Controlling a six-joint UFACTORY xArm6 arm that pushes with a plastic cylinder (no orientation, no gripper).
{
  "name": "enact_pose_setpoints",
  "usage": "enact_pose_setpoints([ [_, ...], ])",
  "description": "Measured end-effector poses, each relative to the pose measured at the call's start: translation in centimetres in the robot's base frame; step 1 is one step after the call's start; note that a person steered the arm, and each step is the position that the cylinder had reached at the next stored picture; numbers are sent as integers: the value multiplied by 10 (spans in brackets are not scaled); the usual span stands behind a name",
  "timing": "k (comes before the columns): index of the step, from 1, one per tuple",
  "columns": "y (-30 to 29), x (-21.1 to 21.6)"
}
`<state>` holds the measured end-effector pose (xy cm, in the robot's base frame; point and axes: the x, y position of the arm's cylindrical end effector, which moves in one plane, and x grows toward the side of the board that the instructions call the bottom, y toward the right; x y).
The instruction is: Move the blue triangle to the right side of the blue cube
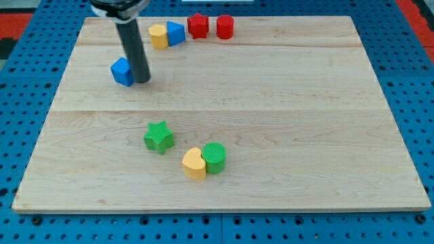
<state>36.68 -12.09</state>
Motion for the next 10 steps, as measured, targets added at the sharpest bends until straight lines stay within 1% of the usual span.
enact_pose_setpoints([
  [1,0,-26],
  [2,-58,-16],
  [3,-85,-12],
  [4,16,-18],
  [5,87,-58],
  [6,44,-58],
  [7,-34,-57],
  [8,-100,-116],
  [9,-62,-175],
  [10,10,-171],
])
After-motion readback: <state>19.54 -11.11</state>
